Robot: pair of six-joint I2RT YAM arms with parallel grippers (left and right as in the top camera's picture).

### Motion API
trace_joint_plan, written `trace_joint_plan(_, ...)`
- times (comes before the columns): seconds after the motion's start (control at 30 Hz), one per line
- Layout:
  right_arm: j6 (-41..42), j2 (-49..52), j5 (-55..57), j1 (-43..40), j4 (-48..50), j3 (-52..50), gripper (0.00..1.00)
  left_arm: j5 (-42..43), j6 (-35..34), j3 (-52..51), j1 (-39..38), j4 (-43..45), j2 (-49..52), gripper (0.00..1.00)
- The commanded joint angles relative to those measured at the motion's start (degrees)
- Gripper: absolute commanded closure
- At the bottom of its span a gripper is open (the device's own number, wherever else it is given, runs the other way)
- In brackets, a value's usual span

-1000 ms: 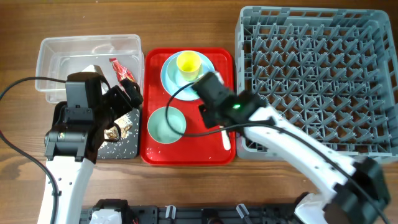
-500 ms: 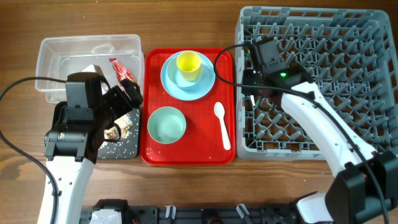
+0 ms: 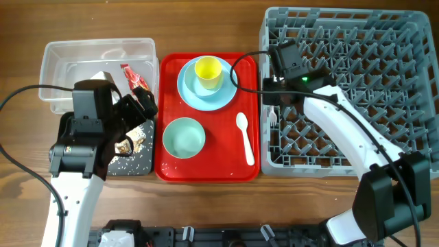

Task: Sort waste into correct bins and load items into the dishwasher rack
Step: 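Close the right gripper on the white spoon handle and lift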

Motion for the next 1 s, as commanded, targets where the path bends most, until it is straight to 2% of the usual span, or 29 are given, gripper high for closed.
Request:
trace_joint_plan(0.0,-4.28,-4.04,-11.17,-0.22,-2.21,3.54,0.64,0.28,0.04,0.52,0.33,0.13,0.11,0.00)
trace_joint_plan(0.1,-4.26,-7.72,-17.49,0.98,-2.84,3.58,0.64,0.28,0.04,0.52,0.33,0.13,0.11,0.00)
trace_joint_plan(0.27,-4.20,-7.76,-16.46,7.67,-5.29,3.56,0.65,0.28,0.04,0.52,0.33,0.13,0.11,0.00)
trace_joint_plan(0.43,-3.80,-6.62,-4.22,17.92,-6.03,3.56,0.65,0.28,0.04,0.52,0.33,0.11,0.11,0.00)
trace_joint_plan(0.5,-0.87,-4.76,0.92,20.83,-7.72,3.54,0.65,0.28,0.04,0.52,0.33,0.13,0.11,0.00)
trace_joint_plan(0.73,6.43,6.88,5.07,21.81,-11.10,3.45,0.66,0.28,0.04,0.52,0.33,0.13,0.11,0.00)
trace_joint_plan(0.97,6.73,13.86,6.58,21.81,-11.61,3.45,0.65,0.28,0.04,0.52,0.33,0.13,0.11,0.00)
